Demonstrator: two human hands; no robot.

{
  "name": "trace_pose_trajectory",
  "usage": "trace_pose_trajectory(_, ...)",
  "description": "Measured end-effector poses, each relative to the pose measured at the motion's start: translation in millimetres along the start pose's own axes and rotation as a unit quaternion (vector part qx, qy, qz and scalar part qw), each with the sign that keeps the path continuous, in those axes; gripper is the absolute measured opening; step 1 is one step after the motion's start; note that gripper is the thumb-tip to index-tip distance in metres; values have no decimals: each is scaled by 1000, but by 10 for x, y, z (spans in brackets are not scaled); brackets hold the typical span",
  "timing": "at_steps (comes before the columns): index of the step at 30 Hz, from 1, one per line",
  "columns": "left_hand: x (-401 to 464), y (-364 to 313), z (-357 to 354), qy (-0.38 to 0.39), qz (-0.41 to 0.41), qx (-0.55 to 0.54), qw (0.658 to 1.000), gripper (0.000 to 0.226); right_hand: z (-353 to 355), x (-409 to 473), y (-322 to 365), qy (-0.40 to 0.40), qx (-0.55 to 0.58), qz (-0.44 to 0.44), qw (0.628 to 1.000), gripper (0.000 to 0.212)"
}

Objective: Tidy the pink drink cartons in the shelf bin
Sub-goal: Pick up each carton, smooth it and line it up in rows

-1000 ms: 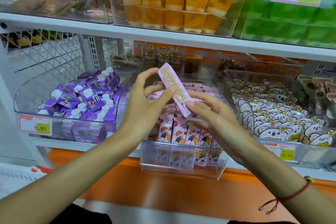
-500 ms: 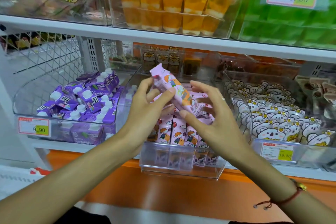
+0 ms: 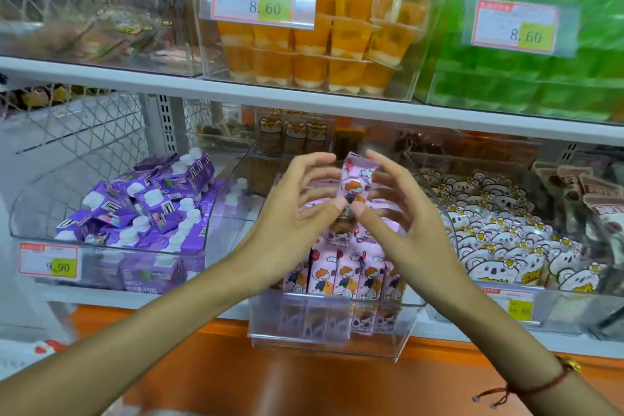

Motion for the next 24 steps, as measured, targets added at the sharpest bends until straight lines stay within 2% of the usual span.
trace_pose_trajectory(4, 283, 47, -15, 54, -6, 60, 997, 37, 234, 56, -59, -76, -19, 21, 997, 38)
trace_pose_trajectory(8, 595, 358, 320, -6, 65, 184, 981, 39, 573, 140, -358, -172, 47, -32, 984, 39)
trace_pose_trajectory(10, 749, 516, 318, 15, 94, 275, 957, 39, 563, 228, -485, -157, 17, -73, 985, 39)
trace_pose_trajectory(14, 990, 821, 134, 132, 146, 409, 891, 40, 449, 435, -569, -113, -24, -121, 986, 43)
trace_pose_trajectory(17, 1037, 924, 131, 160, 151, 482, 848, 27, 418, 580, -654, -92, -42, -156, 983, 45)
trace_pose_trajectory(21, 1009, 965, 170, 161, 151, 502, 836, 18, 315, 753, -754, -60, -77, -173, 980, 36)
trace_pose_trajectory(24, 1003, 966, 201, 156, 160, 507, 833, 18, 204, 851, -779, 2, -123, -165, 979, 38)
Point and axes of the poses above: each hand's wrist, its own x-axis towards the middle knuckle, its own z-axis out of the back of the hand, y = z × x, the point moved 9 cm from there along x, towards the middle knuckle, and after that the axes turned 9 degrees about y, right-handed, at the moved point
